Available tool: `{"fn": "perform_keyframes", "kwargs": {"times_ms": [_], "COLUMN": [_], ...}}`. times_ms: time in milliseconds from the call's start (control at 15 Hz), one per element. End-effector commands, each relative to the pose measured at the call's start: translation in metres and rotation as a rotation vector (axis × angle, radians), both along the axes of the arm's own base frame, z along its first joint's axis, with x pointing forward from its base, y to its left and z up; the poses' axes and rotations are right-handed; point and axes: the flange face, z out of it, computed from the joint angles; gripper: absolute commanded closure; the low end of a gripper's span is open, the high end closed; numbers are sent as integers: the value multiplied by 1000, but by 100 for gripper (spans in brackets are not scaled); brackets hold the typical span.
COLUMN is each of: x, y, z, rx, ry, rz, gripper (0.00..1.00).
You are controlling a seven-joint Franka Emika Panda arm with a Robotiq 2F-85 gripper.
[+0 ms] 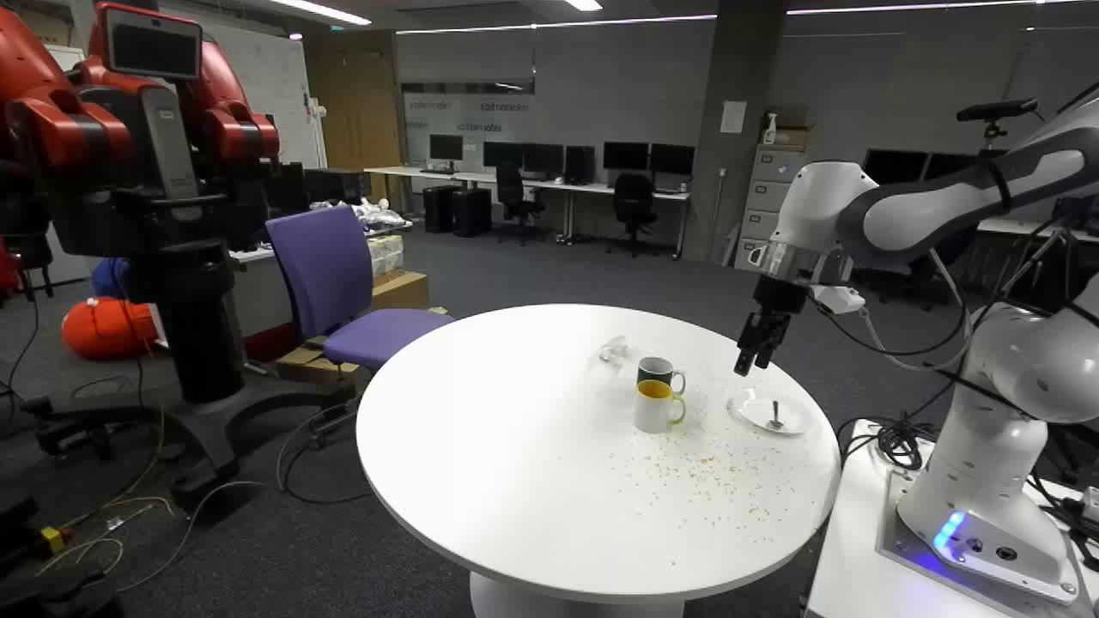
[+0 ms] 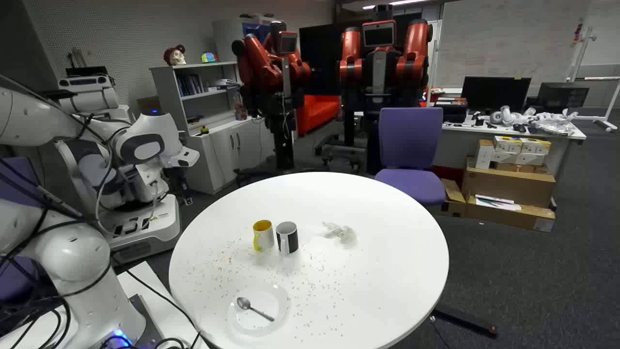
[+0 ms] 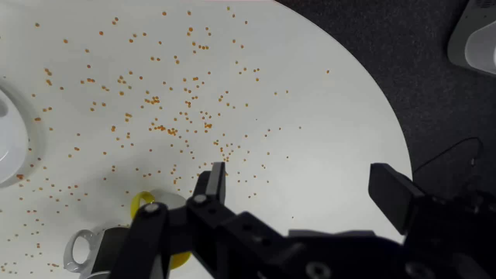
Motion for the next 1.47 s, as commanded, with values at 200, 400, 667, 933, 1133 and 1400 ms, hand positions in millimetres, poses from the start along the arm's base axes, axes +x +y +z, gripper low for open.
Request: {"fn": "perform_keyframes", "kwargs": {"times_ms": [200,400,667,933,1133,1400], "x": [9,20,41,66,90,87], "y": [-14,-38,-92,-158,-191,-199], "z": [-14,-31,-53,-76,-93,-99], "rx": [-39,-76,-181,-237,-208,-164], "ry": [30,55,25,-21,-54,-34], "rz": [7,23,64,106,82,34], "gripper": [0,0,0,0,0,0]}}
